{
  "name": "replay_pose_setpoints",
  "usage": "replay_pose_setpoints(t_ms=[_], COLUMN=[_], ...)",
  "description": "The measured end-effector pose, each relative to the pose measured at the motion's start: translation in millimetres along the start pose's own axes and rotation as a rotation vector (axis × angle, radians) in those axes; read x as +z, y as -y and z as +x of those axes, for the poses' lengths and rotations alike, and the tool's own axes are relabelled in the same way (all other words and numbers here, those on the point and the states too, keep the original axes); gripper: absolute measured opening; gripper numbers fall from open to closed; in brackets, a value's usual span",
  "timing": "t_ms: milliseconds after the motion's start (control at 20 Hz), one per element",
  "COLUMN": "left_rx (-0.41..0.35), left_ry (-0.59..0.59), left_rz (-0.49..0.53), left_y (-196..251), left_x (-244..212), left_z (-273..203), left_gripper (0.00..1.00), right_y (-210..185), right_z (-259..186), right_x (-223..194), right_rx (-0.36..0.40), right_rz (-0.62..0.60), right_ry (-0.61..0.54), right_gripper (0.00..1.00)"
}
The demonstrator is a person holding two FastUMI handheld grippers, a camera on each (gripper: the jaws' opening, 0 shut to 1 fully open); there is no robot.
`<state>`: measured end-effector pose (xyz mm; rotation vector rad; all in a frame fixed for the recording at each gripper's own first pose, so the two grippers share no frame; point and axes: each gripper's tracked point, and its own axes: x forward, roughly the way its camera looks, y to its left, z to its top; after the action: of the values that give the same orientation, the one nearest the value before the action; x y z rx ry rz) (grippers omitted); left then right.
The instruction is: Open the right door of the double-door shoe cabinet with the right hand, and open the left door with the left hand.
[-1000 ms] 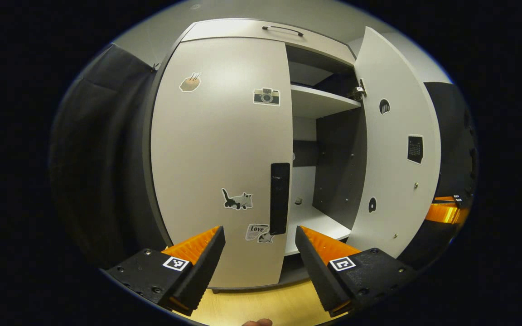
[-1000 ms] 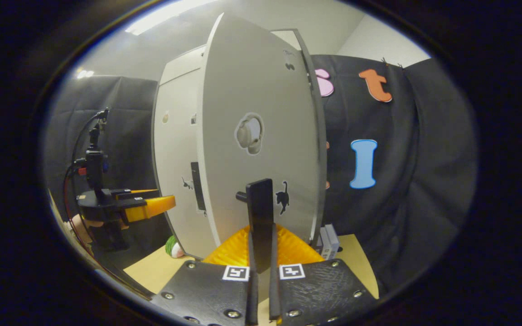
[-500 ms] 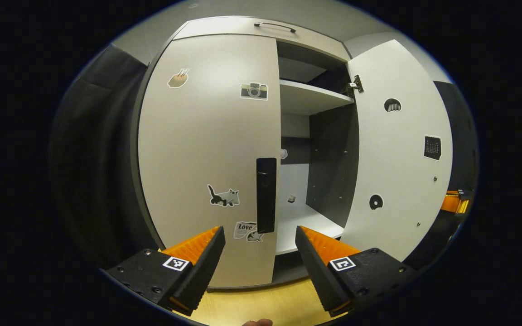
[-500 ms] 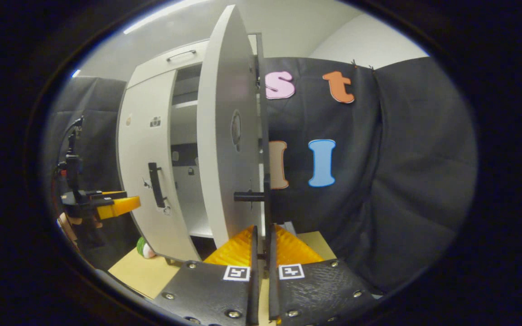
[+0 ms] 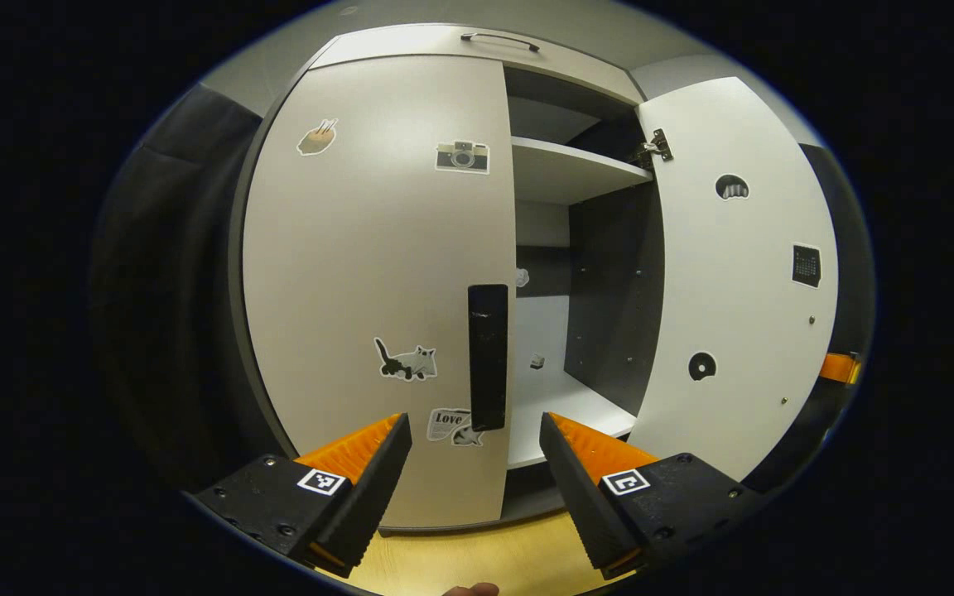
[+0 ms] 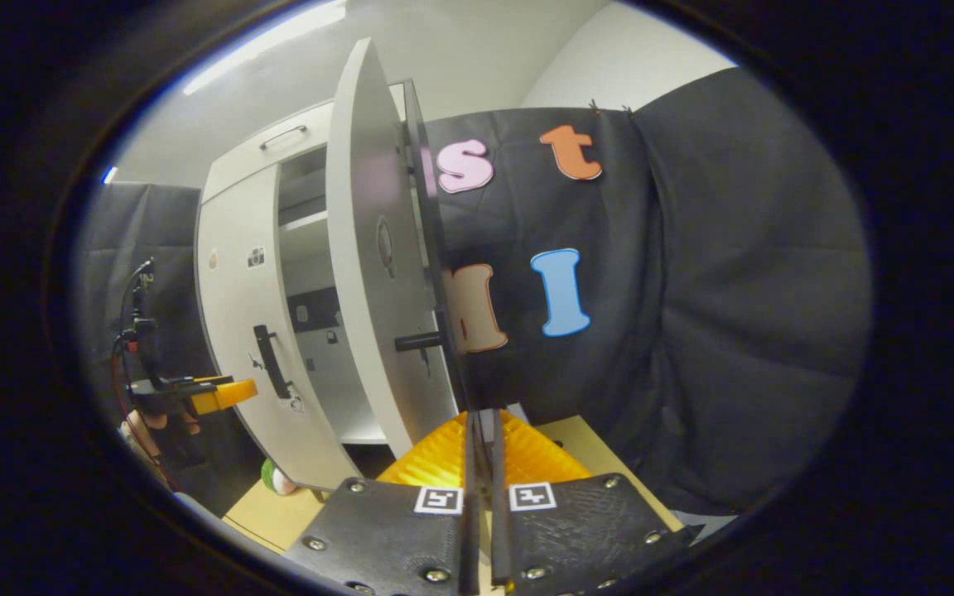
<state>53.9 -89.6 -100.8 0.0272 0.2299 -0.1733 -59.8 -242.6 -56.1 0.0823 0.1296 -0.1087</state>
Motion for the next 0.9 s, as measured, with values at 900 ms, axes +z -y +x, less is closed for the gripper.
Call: replay_pose_setpoints(t_ms=[900], left_rx=[0.096], left_ry=[0.026], left_rz=[0.069], left_y=[-5.7], left_x=[3.7], left_z=[73.1], left_gripper=[0.83], right_y=[79.5], right_z=[-102.7], right_x=[37.3], right_rx=[-0.337], right_rz=[-0.022], right_ry=[0.119], right_gripper=[0.06])
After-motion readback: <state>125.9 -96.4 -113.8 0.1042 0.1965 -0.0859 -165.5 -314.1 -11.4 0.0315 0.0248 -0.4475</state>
